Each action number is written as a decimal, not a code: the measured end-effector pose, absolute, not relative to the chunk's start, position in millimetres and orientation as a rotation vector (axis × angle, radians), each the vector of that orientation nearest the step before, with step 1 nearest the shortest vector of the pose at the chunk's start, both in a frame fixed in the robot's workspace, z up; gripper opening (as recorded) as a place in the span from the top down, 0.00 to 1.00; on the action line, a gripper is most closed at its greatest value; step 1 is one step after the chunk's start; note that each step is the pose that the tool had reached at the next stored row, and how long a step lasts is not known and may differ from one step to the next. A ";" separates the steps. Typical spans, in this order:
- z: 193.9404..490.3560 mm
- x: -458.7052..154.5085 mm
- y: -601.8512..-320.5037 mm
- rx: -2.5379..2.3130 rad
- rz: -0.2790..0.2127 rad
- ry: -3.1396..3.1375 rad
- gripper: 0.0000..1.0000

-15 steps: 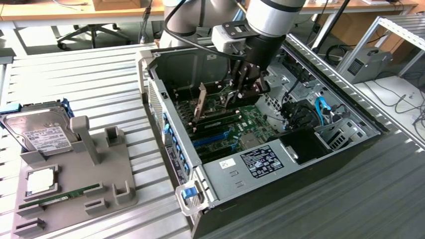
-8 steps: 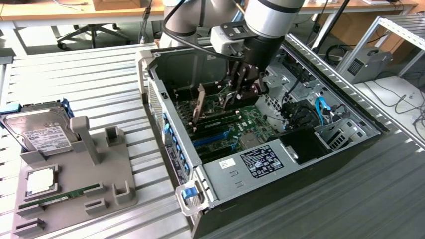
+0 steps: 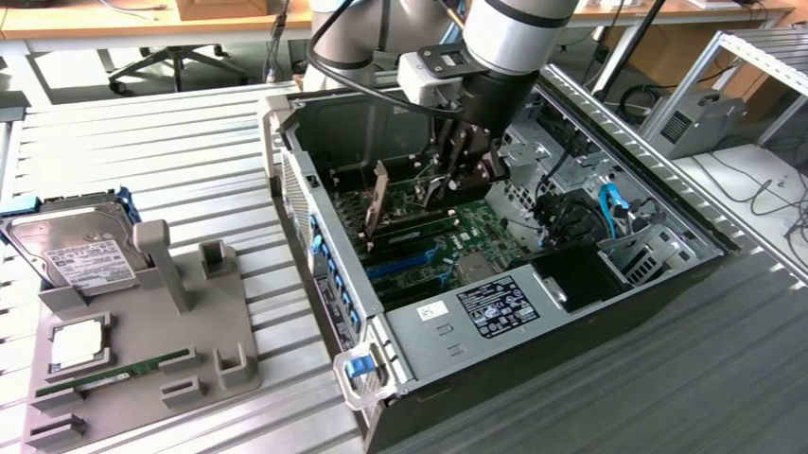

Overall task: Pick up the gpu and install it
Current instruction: 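Insert the gpu into the slot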

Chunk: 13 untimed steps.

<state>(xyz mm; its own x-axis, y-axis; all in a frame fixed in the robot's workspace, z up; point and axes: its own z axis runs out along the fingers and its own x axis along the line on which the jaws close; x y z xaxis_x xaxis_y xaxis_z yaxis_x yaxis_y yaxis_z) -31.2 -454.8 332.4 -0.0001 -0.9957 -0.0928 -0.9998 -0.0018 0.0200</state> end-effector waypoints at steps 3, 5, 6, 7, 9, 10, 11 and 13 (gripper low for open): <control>331.9 -31.7 -455.0 -2.184 0.124 2.182 0.74; 331.5 -32.0 -455.2 -2.184 0.124 2.182 0.74; 331.4 -32.2 -455.3 -2.184 0.124 2.182 0.74; 331.2 -32.4 -455.4 -2.184 0.123 2.182 0.74; 330.9 -32.7 -455.5 -2.185 0.123 2.182 0.74; 330.7 -32.9 -455.5 -2.185 0.124 2.182 0.74; 330.6 -33.0 -455.6 -2.185 0.124 2.182 0.74; 330.3 -33.2 -455.7 -2.185 0.124 2.182 0.74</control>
